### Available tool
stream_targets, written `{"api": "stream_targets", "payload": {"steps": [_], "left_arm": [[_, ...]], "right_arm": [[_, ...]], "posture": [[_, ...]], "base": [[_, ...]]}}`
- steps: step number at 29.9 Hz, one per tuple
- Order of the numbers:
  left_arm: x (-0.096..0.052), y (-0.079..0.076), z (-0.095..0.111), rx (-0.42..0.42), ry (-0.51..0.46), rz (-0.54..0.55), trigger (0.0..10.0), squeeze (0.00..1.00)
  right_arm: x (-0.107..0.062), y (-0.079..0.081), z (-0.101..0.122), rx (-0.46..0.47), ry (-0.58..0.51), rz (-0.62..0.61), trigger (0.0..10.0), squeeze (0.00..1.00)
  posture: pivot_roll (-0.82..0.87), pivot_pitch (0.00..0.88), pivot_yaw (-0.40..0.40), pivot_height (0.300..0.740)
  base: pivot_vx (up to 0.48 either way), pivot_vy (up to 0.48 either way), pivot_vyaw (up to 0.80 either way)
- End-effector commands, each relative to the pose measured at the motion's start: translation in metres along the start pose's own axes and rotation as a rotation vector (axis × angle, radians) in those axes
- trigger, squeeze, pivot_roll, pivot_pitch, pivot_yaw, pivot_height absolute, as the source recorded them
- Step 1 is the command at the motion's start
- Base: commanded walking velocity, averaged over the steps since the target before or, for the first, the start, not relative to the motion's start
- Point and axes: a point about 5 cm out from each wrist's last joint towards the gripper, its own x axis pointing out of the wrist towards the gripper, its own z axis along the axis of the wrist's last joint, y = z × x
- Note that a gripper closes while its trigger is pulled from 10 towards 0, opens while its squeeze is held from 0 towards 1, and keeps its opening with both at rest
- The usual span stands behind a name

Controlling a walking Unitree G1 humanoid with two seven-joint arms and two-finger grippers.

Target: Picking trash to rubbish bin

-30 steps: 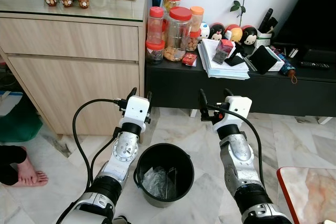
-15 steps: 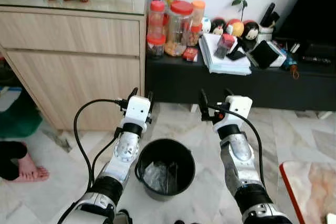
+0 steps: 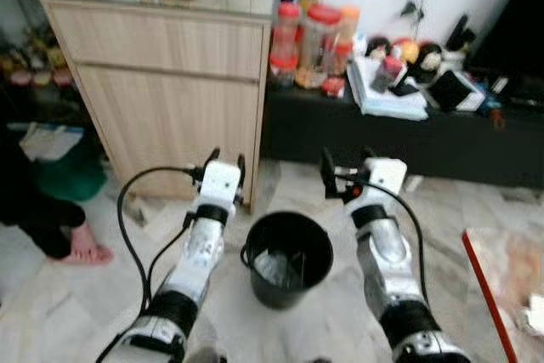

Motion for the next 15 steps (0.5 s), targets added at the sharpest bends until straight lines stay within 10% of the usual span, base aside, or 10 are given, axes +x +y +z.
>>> {"api": "stream_targets", "payload": {"steps": [1, 15], "left_arm": [[0.0011, -0.0038, 0.0035, -0.014, -0.017, -0.006, 10.0, 0.0], [0.0011, -0.0049, 0.0038, -0.017, -0.018, -0.009, 10.0, 0.0]], "right_arm": [[-0.0011, -0.0053, 0.0009, -0.002, -0.005, -0.017, 10.0, 0.0], [-0.001, -0.0054, 0.0011, -0.003, -0.006, -0.015, 10.0, 0.0]], "posture": [[0.05, 0.093, -0.132, 0.74], [0.04, 0.094, -0.136, 0.74]], "base": [[-0.244, 0.0, 0.0], [-0.243, 0.0, 0.0]]}}
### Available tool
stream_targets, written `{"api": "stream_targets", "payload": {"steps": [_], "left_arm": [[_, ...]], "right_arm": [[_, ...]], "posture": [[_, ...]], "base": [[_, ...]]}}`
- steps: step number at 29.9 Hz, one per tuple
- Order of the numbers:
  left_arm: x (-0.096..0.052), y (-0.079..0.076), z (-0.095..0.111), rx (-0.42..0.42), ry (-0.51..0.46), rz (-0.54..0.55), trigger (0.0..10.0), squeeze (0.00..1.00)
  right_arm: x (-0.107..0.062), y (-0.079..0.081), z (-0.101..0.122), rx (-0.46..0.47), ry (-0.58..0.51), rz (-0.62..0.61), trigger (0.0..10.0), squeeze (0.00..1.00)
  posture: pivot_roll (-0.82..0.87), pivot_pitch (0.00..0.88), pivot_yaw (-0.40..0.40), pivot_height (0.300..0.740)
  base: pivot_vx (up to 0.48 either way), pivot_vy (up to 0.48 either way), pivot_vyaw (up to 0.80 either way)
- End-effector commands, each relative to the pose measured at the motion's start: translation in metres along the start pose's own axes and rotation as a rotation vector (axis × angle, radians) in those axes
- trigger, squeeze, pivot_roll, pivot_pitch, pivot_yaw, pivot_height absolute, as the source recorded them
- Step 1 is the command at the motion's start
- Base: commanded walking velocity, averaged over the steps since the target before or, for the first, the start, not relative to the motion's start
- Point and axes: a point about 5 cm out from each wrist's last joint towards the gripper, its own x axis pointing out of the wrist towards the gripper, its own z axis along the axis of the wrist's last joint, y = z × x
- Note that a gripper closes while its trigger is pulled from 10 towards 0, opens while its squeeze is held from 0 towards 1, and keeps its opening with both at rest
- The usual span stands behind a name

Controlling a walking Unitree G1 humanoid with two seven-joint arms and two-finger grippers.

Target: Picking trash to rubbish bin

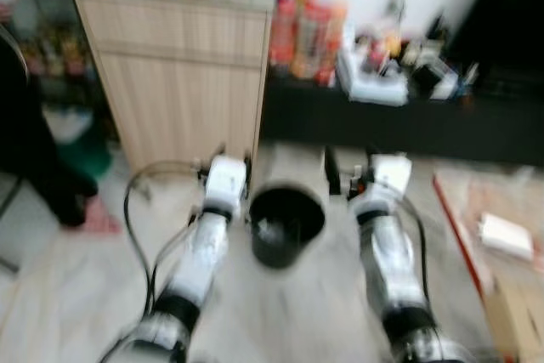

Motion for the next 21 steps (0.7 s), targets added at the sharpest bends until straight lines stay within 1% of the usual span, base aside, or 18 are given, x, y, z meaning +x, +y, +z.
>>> {"api": "stream_targets", "payload": {"steps": [1, 3, 21], "left_arm": [[-0.0002, -0.0059, 0.0021, -0.017, -0.008, -0.011, 10.0, 0.0], [-0.0004, -0.0062, 0.0022, -0.018, -0.009, -0.012, 10.0, 0.0], [-0.0007, -0.008, 0.002, -0.022, -0.008, -0.021, 10.0, 0.0]], "right_arm": [[-0.0013, -0.0075, 0.0005, -0.006, 0.003, -0.02, 10.0, 0.0], [-0.0015, -0.0075, 0.0004, -0.007, 0.003, -0.019, 10.0, 0.0], [-0.0018, -0.006, 0.0003, -0.007, 0.003, -0.014, 10.0, 0.0]], "posture": [[0.04, 0.094, -0.136, 0.74], [0.04, 0.094, -0.137, 0.74], [0.04, 0.095, -0.138, 0.74]], "base": [[-0.24, 0.0, 0.0], [-0.24, 0.0, 0.0], [0.0, 0.0, 0.0]]}}
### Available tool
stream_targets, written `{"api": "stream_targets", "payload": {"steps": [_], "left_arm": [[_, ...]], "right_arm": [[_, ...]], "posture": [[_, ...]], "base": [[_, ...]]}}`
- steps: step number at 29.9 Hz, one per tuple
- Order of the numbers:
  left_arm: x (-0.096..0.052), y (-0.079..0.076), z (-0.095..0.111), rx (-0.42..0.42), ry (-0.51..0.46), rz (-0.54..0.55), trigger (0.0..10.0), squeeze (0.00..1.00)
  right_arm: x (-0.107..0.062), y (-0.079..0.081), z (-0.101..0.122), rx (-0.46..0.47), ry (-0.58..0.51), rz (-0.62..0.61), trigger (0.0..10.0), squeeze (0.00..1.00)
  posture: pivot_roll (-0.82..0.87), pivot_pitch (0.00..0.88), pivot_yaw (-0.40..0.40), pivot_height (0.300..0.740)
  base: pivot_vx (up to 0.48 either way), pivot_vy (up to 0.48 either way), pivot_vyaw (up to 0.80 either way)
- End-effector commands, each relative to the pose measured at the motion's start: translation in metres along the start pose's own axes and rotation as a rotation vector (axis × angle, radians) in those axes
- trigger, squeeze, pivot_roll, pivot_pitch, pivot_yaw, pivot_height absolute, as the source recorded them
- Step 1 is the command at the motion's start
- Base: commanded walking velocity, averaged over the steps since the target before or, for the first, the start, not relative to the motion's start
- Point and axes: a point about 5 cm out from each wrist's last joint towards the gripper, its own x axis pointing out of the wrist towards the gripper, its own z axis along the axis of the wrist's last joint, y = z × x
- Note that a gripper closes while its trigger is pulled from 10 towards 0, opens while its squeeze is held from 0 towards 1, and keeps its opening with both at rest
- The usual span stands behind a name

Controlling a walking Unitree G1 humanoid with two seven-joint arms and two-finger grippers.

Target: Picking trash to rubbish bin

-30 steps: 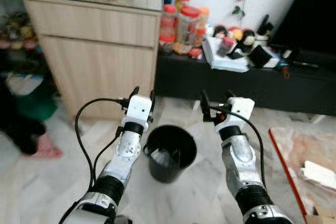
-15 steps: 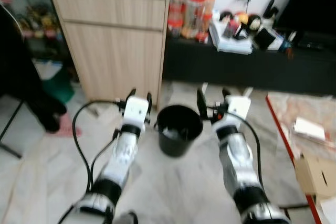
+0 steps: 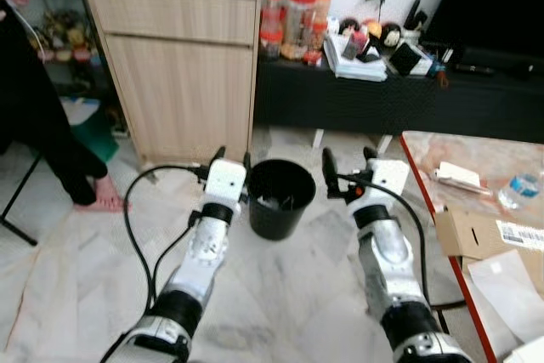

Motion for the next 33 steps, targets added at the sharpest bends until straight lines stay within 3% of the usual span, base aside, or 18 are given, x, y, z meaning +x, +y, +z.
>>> {"api": "stream_targets", "payload": {"steps": [1, 8, 18, 33], "left_arm": [[0.003, -0.001, 0.004, -0.01, -0.019, -0.005, 10.0, 0.0], [0.002, -0.003, 0.002, -0.004, -0.008, -0.015, 10.0, 0.0], [0.004, 0.007, 0.0, 0.031, -0.002, -0.003, 10.0, 0.0], [0.001, 0.004, -0.002, 0.028, 0.003, -0.02, 10.0, 0.0]], "right_arm": [[0.001, -0.002, 0.002, -0.001, -0.004, -0.007, 10.0, 0.0], [0.0, -0.003, 0.001, -0.003, 0.0, -0.002, 10.0, 0.0], [0.0, -0.015, 0.002, -0.009, 0.006, -0.046, 10.0, 0.0], [0.0, -0.009, -0.001, -0.015, 0.018, -0.03, 10.0, 0.0]], "posture": [[0.04, 0.095, -0.138, 0.74], [0.04, 0.093, -0.14, 0.74], [0.04, 0.081, -0.139, 0.74], [0.04, 0.059, -0.139, 0.74]], "base": [[0.0, 0.0, 0.0], [0.0, 0.0, 0.0], [0.0, 0.0, 0.0], [0.0, 0.0, -0.72]]}}
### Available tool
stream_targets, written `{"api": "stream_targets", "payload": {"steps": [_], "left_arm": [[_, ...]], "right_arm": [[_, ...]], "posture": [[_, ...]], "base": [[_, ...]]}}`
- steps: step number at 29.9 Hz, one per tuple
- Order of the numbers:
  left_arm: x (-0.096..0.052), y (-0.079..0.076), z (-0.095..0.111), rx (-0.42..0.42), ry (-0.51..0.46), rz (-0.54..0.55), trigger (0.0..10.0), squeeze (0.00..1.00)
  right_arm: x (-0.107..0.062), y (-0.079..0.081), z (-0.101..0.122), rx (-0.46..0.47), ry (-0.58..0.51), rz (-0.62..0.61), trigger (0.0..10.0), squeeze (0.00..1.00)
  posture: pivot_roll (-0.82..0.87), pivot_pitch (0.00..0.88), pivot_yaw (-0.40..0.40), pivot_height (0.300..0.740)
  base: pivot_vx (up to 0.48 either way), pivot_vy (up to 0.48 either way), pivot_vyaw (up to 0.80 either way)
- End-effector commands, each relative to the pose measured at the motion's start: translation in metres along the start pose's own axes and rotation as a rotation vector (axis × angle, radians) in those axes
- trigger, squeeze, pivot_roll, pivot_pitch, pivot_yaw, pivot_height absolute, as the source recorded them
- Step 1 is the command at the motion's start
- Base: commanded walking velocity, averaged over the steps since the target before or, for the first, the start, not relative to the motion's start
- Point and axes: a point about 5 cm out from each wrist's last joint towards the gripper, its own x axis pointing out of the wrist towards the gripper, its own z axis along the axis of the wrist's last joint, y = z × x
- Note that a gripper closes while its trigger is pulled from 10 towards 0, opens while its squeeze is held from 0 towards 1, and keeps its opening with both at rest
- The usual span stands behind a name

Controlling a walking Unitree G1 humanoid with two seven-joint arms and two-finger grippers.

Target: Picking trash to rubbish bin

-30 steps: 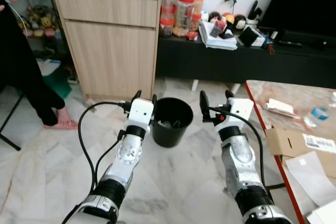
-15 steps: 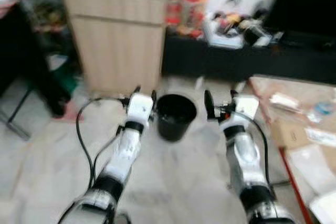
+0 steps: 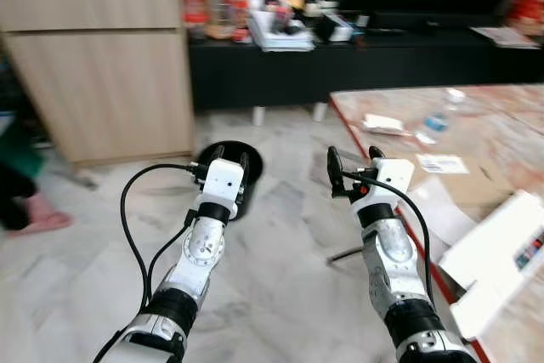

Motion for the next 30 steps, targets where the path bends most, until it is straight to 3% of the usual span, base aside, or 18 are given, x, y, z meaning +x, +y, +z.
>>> {"api": "stream_targets", "payload": {"steps": [1, 17, 30], "left_arm": [[0.0008, -0.0025, 0.0003, 0.002, -0.001, -0.018, 10.0, 0.0], [0.0018, -0.0043, 0.0023, 0.001, -0.012, -0.035, 10.0, 0.0], [0.0059, -0.0038, 0.0049, 0.015, -0.017, -0.073, 10.0, 0.0]], "right_arm": [[-0.0008, -0.0025, -0.0012, -0.003, 0.008, -0.012, 10.0, 0.0], [-0.0026, -0.0042, -0.0022, -0.004, 0.004, -0.027, 10.0, 0.0], [-0.0018, 0.0014, -0.0058, 0.014, 0.008, -0.039, 10.0, 0.0]], "posture": [[0.04, 0.059, -0.139, 0.74], [0.04, 0.032, -0.124, 0.74], [0.06, 0.029, -0.068, 0.74]], "base": [[0.0, 0.0, -0.68], [0.0, 0.0, -0.68], [0.0, 0.0, -0.7]]}}
